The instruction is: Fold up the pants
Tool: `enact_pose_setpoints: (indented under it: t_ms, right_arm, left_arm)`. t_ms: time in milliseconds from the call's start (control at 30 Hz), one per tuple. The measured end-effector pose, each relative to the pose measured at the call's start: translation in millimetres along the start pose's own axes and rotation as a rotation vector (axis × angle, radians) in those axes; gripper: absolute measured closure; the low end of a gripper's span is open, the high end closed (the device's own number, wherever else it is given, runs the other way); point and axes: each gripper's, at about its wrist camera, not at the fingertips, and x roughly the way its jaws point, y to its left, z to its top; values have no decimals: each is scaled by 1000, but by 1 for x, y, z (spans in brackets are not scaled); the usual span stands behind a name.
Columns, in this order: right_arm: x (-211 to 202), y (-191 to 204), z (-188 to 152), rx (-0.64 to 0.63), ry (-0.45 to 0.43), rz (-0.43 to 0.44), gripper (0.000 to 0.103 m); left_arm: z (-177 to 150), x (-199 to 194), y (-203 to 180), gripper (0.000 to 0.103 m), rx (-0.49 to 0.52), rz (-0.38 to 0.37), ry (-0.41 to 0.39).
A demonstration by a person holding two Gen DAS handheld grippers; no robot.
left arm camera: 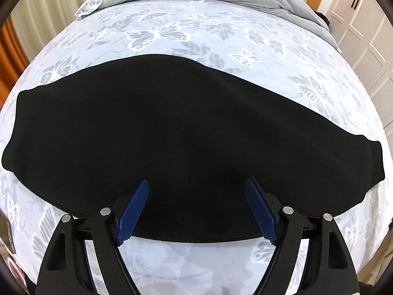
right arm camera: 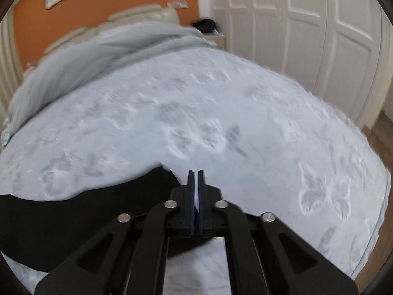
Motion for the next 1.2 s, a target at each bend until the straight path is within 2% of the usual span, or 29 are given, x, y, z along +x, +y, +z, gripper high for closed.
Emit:
enact_pose_setpoints:
  t_ms: [33, 67, 133, 167, 200, 233, 267, 300, 333, 400, 533, 600, 633, 667, 733, 833, 867, 933, 1033, 1100, 1133, 1200]
  right_arm:
    - [14, -4, -8, 17, 80, 39, 99]
    - [21, -3, -13, 14, 120, 71, 99]
    - [28, 5, -20, -36, 144, 86, 95]
    - [31, 11, -23, -67, 143, 74, 86]
    - [34, 14, -25, -81, 140, 85, 60]
    - [35, 16, -27, -84, 129, 80, 44]
    - [36, 18, -29, -91, 124, 59, 44]
    - [40, 21, -30, -105, 132, 48, 52]
    - [45, 22, -31, -113, 141, 54, 71]
    - [43, 21, -27, -112, 142, 48, 88]
    - [5, 22, -5, -124, 13, 67, 90]
    - [15, 10, -9, -108, 41, 25, 91]
    - [32, 3, -18, -98, 97, -24, 90]
    - [42, -2, -24, -89, 135, -35, 88]
    - [35, -9, -25, -66, 106, -23, 76]
    - [13, -14, -17, -13, 64, 50, 37]
    - [9, -16, -18, 3, 48, 54, 35]
    - [14, -17, -20, 4, 75, 66, 35]
    - [45, -16, -32, 12, 193, 53, 37]
    - [48, -14, -35, 24, 176, 86, 65]
    - [45, -11, -30, 26, 189, 127, 85]
    - [38, -6, -23, 63, 181, 169, 86]
  left_arm:
    - [0, 0, 0, 25, -2, -3, -1]
    - [0, 0, 1, 25, -5, -8, -1]
    - [0, -2, 2, 25, -14, -26, -8]
    - [-1, -4, 3, 25, -21, -36, -15]
    - [0, -4, 3, 25, -25, -41, -21]
    - [0, -6, 3, 25, -30, -48, -29]
    - [-1, -7, 3, 24, -32, -51, -35]
    - [-1, -8, 2, 24, -33, -56, -39]
    - [0, -8, 1, 24, -32, -57, -41]
    - [1, -7, 0, 24, -27, -57, -38]
    - [1, -9, 3, 24, -41, -59, -39]
    - [2, -9, 5, 24, -44, -56, -40]
    - [2, -8, 5, 24, -46, -50, -40]
    - [2, -8, 6, 24, -45, -49, -38]
    - [2, -6, 7, 24, -47, -45, -30]
    - [1, -7, 11, 24, -55, -61, -24]
    - [2, -7, 12, 24, -59, -63, -23]
    - [2, -6, 15, 24, -74, -65, -23]
    - [2, -6, 17, 24, -82, -72, -20]
    - [1, -8, 16, 24, -74, -69, -23]
    - [1, -9, 17, 24, -70, -67, -27]
    - [2, -12, 21, 24, -71, -63, -36]
